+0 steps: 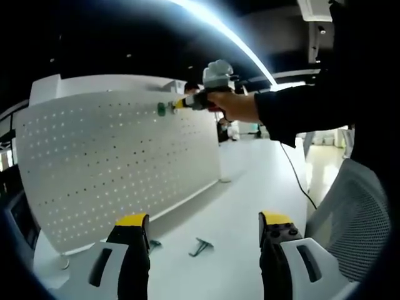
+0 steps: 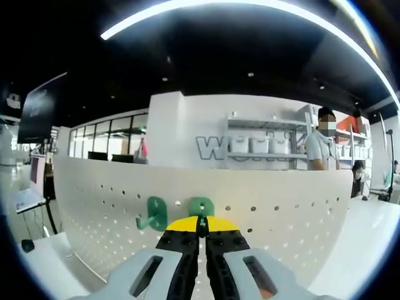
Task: Insert the hook assembly into the mounting plate slot until the hook locks in place.
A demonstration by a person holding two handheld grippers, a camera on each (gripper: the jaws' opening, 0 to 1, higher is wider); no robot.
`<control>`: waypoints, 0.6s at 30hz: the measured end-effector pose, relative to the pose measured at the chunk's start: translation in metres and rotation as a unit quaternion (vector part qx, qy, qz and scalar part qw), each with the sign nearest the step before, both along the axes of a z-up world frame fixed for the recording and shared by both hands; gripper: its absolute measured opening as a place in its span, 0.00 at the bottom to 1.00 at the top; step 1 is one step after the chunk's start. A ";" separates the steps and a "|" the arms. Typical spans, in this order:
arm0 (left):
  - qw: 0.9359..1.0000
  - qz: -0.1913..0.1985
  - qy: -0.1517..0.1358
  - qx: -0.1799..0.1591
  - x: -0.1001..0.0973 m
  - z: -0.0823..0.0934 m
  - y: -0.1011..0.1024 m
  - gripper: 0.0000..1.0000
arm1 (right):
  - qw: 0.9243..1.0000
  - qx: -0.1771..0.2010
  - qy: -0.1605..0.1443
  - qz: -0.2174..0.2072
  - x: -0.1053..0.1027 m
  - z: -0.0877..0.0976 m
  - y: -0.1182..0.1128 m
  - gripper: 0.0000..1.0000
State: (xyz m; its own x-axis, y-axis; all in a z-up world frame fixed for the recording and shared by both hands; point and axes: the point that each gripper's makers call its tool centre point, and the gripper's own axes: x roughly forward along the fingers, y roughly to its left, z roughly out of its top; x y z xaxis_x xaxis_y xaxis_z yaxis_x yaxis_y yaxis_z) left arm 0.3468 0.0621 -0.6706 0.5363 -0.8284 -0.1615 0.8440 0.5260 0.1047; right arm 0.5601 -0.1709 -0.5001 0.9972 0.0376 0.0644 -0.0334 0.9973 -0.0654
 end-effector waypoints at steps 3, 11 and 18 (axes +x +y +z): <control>1.000 0.002 0.002 -0.003 0.001 0.000 0.000 0.72 | 1.000 -0.006 -0.008 -0.007 0.000 -0.002 0.000 0.00; 1.000 0.003 0.003 -0.003 0.000 0.000 0.001 0.71 | 0.999 -0.023 -0.029 -0.022 0.000 -0.003 0.000 0.00; 1.000 0.004 0.005 -0.005 0.001 0.000 0.001 0.71 | 0.998 -0.048 -0.032 -0.031 0.000 -0.002 0.001 0.00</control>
State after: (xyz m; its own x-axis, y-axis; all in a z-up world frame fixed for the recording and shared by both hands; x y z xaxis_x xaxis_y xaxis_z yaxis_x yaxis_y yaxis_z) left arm 0.3474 0.0633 -0.6703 0.5415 -0.8256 -0.1588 0.8407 0.5336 0.0923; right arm 0.5602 -0.1698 -0.5024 0.9918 -0.0141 0.1273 0.0347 0.9864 -0.1608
